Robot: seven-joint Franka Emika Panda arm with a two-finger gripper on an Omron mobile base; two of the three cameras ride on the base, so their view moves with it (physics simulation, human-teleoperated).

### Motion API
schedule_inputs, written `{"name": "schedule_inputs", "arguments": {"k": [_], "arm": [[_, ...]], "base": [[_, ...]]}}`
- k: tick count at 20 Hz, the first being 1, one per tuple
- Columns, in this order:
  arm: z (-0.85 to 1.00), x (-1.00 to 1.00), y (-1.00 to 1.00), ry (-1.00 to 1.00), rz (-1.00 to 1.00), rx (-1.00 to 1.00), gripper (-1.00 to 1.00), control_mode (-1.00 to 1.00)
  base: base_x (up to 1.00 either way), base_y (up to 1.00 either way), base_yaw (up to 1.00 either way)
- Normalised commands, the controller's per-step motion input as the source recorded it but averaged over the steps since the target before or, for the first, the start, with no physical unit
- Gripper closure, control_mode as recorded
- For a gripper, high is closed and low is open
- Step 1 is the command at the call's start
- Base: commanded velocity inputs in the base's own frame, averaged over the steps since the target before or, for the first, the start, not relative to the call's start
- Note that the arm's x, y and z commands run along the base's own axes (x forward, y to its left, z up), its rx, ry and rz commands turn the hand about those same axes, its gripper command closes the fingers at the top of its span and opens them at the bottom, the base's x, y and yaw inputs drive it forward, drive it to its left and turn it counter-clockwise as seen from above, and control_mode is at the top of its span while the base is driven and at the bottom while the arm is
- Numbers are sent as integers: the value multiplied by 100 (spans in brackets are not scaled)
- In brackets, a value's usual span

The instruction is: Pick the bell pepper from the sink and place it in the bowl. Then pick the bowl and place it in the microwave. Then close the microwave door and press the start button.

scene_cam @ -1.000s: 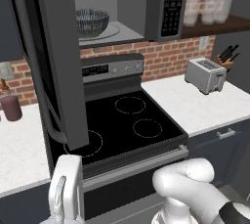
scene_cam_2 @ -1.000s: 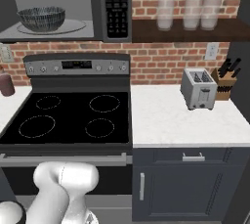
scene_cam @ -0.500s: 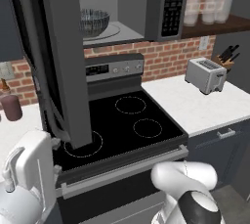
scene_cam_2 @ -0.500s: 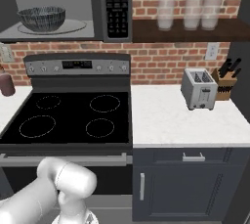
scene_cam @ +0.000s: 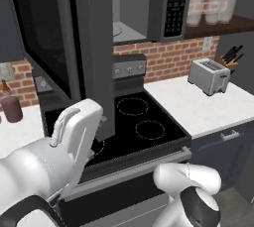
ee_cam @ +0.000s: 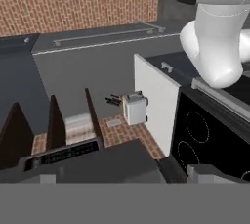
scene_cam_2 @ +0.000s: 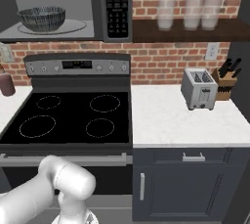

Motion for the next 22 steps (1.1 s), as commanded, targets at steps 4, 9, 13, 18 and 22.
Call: {"name": "schedule_inputs", "arguments": {"k": [4,9,13,18,22], "arm": [[7,61,-100,0,-3,16,-100,-100],[5,17,-93,-6,-1,14,-100,-100],[-10,-95,22,-38,6,-9,-100,-100],[-20,-35,92,-38,9,-31,-100,-100],[-5,55,98,-16,-1,-26,-100,-100]], "base": [[0,0,0],[0,0,0],[0,0,0],[0,0,0],[0,0,0]]}}
